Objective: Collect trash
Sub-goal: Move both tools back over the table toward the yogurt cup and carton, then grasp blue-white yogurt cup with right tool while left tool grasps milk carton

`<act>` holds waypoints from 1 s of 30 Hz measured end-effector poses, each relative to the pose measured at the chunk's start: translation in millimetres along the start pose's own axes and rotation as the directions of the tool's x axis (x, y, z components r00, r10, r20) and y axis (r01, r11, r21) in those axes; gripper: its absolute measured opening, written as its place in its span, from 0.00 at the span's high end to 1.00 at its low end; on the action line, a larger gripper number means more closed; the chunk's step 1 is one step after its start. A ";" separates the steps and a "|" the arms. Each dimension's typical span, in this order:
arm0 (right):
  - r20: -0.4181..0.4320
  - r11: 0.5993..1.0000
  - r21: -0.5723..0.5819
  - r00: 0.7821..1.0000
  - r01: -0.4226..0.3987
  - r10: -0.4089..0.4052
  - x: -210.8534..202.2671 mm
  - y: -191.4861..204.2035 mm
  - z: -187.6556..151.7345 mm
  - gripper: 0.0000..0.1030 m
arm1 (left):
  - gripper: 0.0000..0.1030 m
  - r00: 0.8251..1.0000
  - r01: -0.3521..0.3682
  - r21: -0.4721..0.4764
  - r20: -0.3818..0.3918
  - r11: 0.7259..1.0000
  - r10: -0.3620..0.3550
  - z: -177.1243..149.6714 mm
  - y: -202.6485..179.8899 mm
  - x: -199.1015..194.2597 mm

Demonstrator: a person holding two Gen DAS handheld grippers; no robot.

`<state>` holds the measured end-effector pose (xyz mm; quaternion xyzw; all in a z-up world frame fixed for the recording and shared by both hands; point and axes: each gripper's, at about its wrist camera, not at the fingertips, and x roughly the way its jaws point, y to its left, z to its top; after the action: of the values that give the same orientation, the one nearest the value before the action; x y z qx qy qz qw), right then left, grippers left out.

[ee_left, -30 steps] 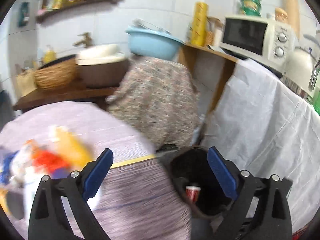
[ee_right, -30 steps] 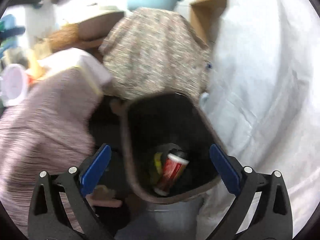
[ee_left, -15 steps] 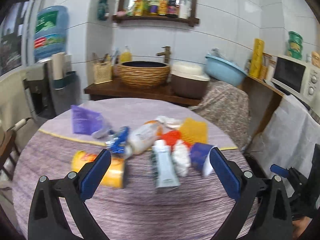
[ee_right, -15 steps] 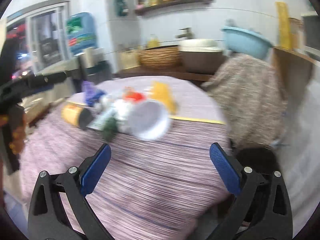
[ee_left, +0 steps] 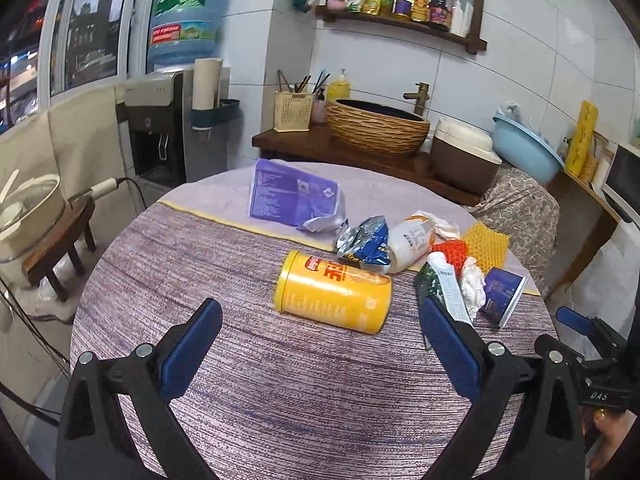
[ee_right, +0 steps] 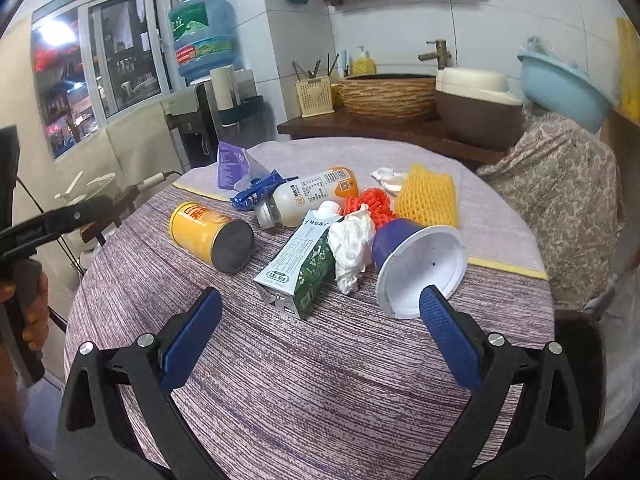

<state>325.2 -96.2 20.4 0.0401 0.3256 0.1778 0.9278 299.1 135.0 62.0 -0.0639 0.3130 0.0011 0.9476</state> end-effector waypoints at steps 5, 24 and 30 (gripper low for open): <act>-0.049 0.998 0.065 0.999 0.011 -0.008 25.9 -13.7 5.9 0.05 | 0.05 1.000 -0.008 -0.004 -0.019 1.000 0.008 -3.9 1.1 9.9; -0.141 0.984 0.178 0.990 0.015 0.010 109.9 -37.6 23.4 0.40 | 0.05 0.996 -0.037 -0.046 -0.081 0.998 0.033 -12.7 19.7 40.8; -0.127 0.963 0.264 0.988 -0.053 0.090 117.2 -54.5 17.8 0.67 | 0.06 0.995 -0.016 -0.069 -0.103 0.997 0.009 -15.2 27.5 47.0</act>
<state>437.7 -104.6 -45.1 0.1608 0.4079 0.1694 0.8826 326.7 158.6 18.7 -0.0951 0.3616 0.0149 0.9274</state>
